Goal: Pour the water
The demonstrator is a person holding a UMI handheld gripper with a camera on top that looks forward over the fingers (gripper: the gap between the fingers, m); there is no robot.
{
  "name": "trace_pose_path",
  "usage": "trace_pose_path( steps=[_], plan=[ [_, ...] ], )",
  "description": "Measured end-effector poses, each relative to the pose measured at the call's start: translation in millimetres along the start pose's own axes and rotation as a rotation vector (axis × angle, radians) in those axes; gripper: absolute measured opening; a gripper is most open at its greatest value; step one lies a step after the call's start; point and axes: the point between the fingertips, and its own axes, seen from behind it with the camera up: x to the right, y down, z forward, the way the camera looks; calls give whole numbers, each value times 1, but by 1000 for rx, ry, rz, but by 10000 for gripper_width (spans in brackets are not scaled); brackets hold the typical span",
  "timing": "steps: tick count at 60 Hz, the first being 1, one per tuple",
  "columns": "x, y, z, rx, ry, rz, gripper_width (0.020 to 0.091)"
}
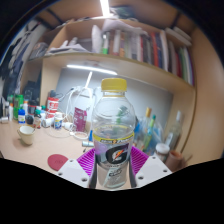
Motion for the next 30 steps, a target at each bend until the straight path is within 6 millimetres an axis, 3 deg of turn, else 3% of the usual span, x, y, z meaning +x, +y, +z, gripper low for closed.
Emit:
trace_pose_path(
  steps=[3, 8, 17, 22, 23, 25, 30],
  plan=[
    [-10, -28, 16, 24, -5, -128, 460],
    [-49, -66, 39, 55, 10, -426, 459],
    [-116, -110, 74, 141, 36, -1081, 457],
    [-158, -125, 80, 205, 59, -1375, 457],
    [-155, -129, 75, 218, 45, -1423, 456],
    [-174, -127, 80, 227, 47, -1486, 455],
    [-200, -124, 85, 228, 45, -1658, 458]
  ],
)
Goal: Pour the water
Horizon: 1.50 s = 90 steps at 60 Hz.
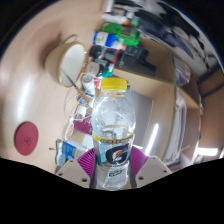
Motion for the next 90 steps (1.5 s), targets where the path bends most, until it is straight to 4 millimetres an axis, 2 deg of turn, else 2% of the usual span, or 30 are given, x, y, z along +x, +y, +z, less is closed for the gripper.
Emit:
trace_pose_path(
  steps=[7, 14, 27, 36, 41, 44, 47, 50, 51, 56, 59, 60, 61, 64, 67, 68, 70, 73, 76, 90],
  plan=[
    [16, -24, 7, 25, 93, -339, 459],
    [10, -35, 9, 40, 85, -483, 459],
    [8, -32, 17, 15, 69, -489, 458],
    [9, -27, 14, 23, 66, -461, 458],
    [18, -20, 11, 26, 48, -276, 456],
    [22, -12, 8, 12, 30, -54, 458],
    [20, -7, 3, 10, -3, 247, 456],
    [0, -2, -9, -5, -36, 609, 456],
    [0, 2, -8, -7, -86, 714, 457],
    [-35, -6, -20, -18, -202, 1245, 459],
    [-48, -8, -26, -26, -247, 1481, 460],
    [-60, -10, -34, -18, -227, 1572, 460],
    [-57, -4, -30, -25, -263, 1628, 461],
    [-67, -3, -32, -43, -314, 1797, 459],
    [-75, -1, -34, -54, -370, 1896, 459],
    [-93, -15, -42, -48, -328, 1939, 458],
    [-89, 0, -35, -44, -356, 1916, 458],
    [-94, 7, -34, -48, -338, 1886, 458],
    [-104, 1, -38, -45, -323, 1886, 458],
    [-110, -4, -42, -7, -372, 1960, 460]
  ],
)
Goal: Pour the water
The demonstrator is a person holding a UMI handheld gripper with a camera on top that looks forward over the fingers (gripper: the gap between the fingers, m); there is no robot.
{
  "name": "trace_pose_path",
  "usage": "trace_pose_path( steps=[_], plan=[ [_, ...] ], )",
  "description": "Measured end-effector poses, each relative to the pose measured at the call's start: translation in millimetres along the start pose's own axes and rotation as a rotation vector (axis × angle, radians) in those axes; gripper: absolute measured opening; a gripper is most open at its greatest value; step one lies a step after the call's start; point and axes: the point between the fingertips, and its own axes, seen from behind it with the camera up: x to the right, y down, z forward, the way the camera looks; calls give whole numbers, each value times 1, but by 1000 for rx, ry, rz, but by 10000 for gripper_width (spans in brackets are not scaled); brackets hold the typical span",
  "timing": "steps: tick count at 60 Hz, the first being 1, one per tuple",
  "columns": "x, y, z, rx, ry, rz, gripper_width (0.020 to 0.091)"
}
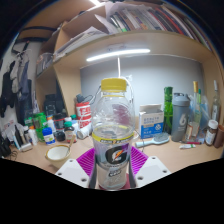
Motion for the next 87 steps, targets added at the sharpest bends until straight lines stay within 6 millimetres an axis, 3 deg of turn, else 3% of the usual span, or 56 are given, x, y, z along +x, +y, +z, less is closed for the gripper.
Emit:
trace_pose_path(
  steps=[8, 11, 19, 27, 33, 38, 42, 48, 54, 72, 79, 87],
  plan=[
    [7, 7, 3, -10, 16, -39, 462],
    [4, 18, 6, -9, 21, -47, 470],
    [-4, 18, 3, 28, -16, -106, 523],
    [-3, 17, 2, 55, -32, -102, 529],
    [-3, 19, 1, 40, -28, -128, 602],
    [-2, 30, -8, -24, -29, -168, 782],
    [-2, 28, -22, -4, -37, -194, 860],
    [11, 36, -49, -18, 8, -243, 850],
    [20, 42, -89, -24, 27, -260, 851],
    [20, 74, -205, -37, 6, -78, 851],
    [24, 88, -234, -47, 11, -50, 852],
    [28, 91, -254, -46, 13, -10, 853]
  ],
)
